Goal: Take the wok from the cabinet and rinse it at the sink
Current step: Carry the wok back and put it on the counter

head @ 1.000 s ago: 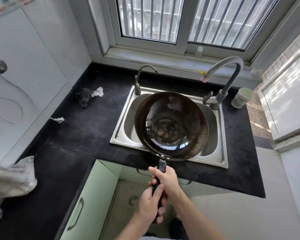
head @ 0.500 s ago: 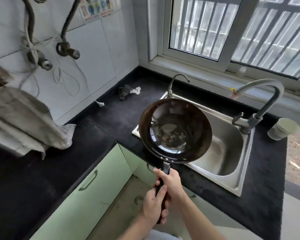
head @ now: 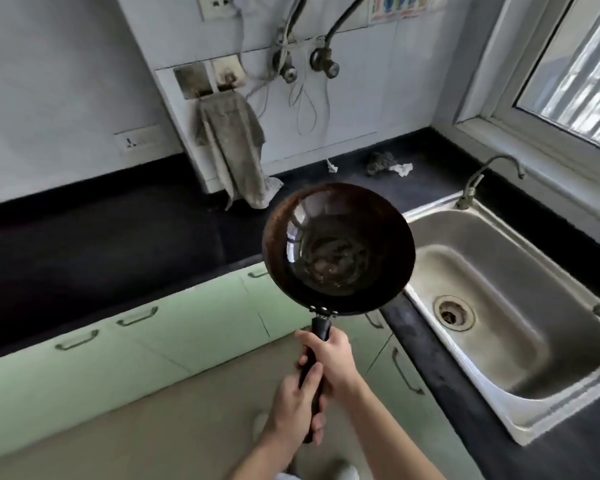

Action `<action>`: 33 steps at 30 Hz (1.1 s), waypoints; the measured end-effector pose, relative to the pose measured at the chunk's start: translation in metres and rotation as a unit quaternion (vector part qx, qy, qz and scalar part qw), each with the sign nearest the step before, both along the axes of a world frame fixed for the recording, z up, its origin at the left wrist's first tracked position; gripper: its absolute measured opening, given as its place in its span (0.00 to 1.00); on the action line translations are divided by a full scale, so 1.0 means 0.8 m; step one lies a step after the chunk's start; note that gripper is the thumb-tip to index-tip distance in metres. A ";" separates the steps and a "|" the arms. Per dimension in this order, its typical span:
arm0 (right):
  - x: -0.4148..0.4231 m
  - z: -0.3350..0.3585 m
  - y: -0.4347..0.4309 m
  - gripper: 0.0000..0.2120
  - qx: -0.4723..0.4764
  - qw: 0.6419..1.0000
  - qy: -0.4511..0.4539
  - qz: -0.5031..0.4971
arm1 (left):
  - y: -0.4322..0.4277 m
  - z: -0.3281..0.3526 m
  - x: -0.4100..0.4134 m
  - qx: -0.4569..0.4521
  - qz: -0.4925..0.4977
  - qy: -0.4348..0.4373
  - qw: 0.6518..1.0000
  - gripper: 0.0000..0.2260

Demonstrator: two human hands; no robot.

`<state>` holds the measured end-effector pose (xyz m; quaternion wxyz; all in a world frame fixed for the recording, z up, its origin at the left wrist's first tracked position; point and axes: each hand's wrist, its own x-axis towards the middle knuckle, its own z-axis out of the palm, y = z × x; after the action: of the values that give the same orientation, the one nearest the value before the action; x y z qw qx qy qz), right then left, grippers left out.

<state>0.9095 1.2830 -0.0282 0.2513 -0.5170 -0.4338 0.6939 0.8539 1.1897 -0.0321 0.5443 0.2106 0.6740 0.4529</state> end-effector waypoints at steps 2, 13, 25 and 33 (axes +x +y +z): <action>-0.024 0.003 -0.019 0.12 -0.002 0.999 0.002 0.044 | -0.024 0.006 -0.013 -0.007 0.043 0.005 0.999 0.21; -0.190 -0.001 -0.174 0.11 0.001 0.957 0.011 0.290 | -0.194 0.020 -0.115 0.011 0.261 0.013 0.965 0.18; -0.383 0.008 -0.422 0.09 -0.015 0.889 0.013 0.457 | -0.435 0.031 -0.257 0.026 0.420 0.017 0.907 0.17; -0.493 0.011 -0.573 0.12 -0.023 0.843 0.024 0.537 | -0.572 0.042 -0.341 0.035 0.505 0.029 0.862 0.17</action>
<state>0.5148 0.8246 -0.0198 -0.1621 -0.1914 -0.6213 0.7423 0.5808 0.7323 0.0017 0.2135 -0.1262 0.6875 0.6825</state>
